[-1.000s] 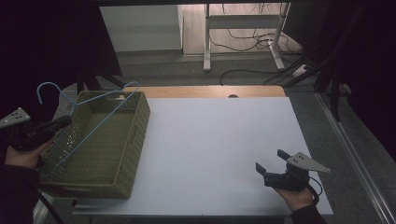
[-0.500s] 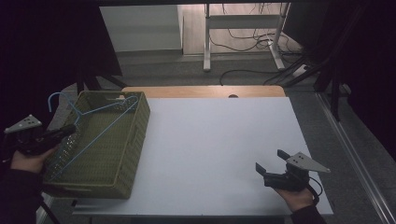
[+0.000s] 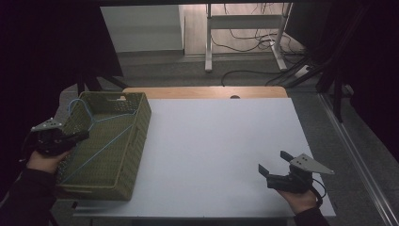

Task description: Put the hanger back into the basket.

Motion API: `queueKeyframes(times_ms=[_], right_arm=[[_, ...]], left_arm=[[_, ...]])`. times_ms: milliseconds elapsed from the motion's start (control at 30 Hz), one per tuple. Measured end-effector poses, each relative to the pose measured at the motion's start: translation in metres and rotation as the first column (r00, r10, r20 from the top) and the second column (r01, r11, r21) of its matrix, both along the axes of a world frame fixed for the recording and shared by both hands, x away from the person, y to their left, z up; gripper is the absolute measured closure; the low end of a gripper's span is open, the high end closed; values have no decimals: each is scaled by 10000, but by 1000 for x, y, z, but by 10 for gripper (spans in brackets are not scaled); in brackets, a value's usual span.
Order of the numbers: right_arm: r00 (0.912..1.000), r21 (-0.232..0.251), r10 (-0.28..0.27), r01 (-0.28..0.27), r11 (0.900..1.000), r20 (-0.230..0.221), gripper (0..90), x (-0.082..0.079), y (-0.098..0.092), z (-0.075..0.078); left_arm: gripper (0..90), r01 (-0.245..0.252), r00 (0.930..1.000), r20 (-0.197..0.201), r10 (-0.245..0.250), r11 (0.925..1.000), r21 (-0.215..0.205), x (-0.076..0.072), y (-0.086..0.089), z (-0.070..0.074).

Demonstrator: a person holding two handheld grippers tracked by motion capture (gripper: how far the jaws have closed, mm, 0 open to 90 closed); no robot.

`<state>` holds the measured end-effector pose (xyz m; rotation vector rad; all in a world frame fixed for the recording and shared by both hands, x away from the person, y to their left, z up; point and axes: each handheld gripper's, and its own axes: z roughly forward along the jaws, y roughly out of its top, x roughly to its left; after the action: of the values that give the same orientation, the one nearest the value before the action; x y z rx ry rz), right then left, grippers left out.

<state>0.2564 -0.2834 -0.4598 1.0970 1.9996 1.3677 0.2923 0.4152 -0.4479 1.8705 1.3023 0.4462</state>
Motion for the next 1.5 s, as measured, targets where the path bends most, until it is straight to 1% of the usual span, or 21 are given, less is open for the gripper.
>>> queueKeyframes(times_ms=[267, 300, 400, 467, 567, 633, 667, 700, 733, 767, 833, 900, 933, 967, 1000, 1067, 1133, 1233, 1333, 1367, 1500], right_arm=[[10000, -44, -25, 25, 10000, -38, 36, 1, -1, -1], [10000, -50, -45, 45, 10000, -31, 36, 1, 0, -1], [10000, -24, -54, 54, 10000, -30, 36, 1, -1, -1], [10000, -12, -50, 50, 10000, -20, 36, 0, -1, -1], [10000, -34, -36, 36, 10000, -54, 35, 1, -1, -1], [10000, 3, -47, 47, 10000, -33, 35, 0, -1, -1], [10000, 3, -47, 47, 10000, -33, 35, 0, -1, -1], [10000, 6, -24, 24, 10000, -41, 35, 0, -1, 0], [10000, 6, -24, 24, 10000, -41, 35, 0, -1, 0], [10000, -15, -11, 11, 10000, -47, 34, 0, 0, -1], [10000, -20, 0, 0, 10000, -48, 33, 0, 1, -1], [10000, 6, 32, -32, 10000, -41, 23, 1, 2, -1], [10000, 20, 5, -5, 10000, -17, 18, 1, 3, -1], [10000, 72, -6, 6, 10000, -29, 16, 1, 3, 0], [10000, 149, -31, 32, 9999, -55, 13, 1, 3, 0], [10000, 189, -71, 72, 9998, -29, 8, 1, 2, 1], [9998, 202, -177, 177, 9996, -16, 4, 0, 1, 1], [9993, 213, -378, 378, 9991, 15, 0, 0, 0, 3], [9987, 219, -510, 509, 9985, 47, 0, 0, -1, 4], [9976, 284, -688, 686, 9972, 82, 0, 0, -2, 6], [9957, 316, -916, 912, 9953, 118, 0, 0, -2, 8]], left_arm=[[866, -61, 9978, -654, 63, 10000, 20, 6, -5, -10], [863, -117, 9958, -905, 143, 9995, 287, 8, -7, -13], [852, -258, 9945, -1007, 301, 9987, 430, 8, -7, -13], [677, -526, 9918, -1159, 530, 9986, 65, 9, -5, -11], [521, -958, 9879, -1189, 998, 9946, 390, 8, -5, -9], [420, -1580, 9839, -746, 1627, 9853, 646, 3, -6, -4], [368, -1580, 9839, -746, 1627, 9853, 646, 3, -6, -4], [305, -1926, 9807, -301, 1934, 9809, 265, -3, -5, 2], [227, -1926, 9807, -301, 1934, 9809, 265, -3, -5, 2], [181, -2261, 9737, 312, 2258, 9741, 71, -10, -6, 9], [151, -2339, 9705, 592, 2337, 9723, -35, -14, -7, 13], [35, -2495, 9579, 1383, 2517, 9678, -333, -27, -13, 26], [18, -2495, 9579, 1383, 2517, 9678, -333, -27, -13, 26], [0, -2514, 9482, 1838, 2592, 9657, -647, -37, -17, 33], [0, -2514, 9482, 1838, 2592, 9657, -647, -37, -17, 33], [0, -2684, 9299, 2328, 2847, 9581, -996, -53, -25, 40], [0, -2629, 9286, 2390, 2838, 9579, -1158, -58, -27, 41], [0, -2908, 9143, 2519, 3171, 9470, -1366, -73, -39, 42], [0, -2883, 9124, 2542, 3208, 9446, -1570, -80, -45, 41], [0, -2882, 9062, 2645, 3300, 9396, -1848, -88, -51, 39], [0, -2700, 9024, 2879, 3207, 9413, -2024, -99, -68, 34]])
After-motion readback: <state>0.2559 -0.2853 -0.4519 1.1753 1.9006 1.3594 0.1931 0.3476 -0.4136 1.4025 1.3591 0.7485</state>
